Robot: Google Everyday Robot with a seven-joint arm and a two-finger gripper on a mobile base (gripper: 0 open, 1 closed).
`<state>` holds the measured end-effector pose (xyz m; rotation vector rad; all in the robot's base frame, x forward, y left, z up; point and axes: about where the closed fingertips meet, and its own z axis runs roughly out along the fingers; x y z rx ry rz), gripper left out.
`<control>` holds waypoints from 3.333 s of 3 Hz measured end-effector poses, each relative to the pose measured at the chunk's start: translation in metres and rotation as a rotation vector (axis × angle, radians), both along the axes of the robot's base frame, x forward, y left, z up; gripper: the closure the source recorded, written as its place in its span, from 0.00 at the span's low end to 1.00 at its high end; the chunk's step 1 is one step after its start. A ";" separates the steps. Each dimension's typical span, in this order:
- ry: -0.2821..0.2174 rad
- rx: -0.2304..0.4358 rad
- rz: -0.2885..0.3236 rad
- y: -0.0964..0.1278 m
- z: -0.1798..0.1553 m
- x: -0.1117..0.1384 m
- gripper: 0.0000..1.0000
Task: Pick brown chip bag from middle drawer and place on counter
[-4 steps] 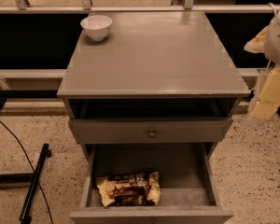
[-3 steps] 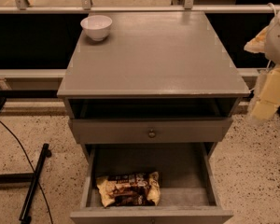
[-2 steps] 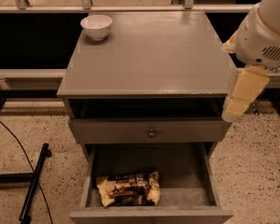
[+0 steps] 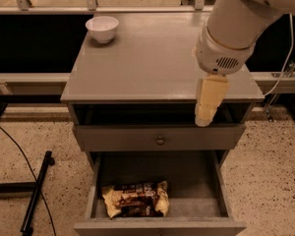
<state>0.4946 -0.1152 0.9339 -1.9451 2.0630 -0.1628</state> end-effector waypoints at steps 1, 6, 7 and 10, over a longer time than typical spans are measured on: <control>0.014 0.044 0.036 0.019 -0.034 -0.019 0.00; -0.189 0.176 0.157 0.048 -0.152 -0.041 0.00; -0.230 0.184 0.171 0.042 -0.202 -0.037 0.00; -0.178 0.225 0.176 0.044 -0.222 -0.031 0.00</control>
Offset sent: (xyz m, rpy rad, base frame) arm -0.0300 0.0745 -0.1573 0.1325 -0.2177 0.0719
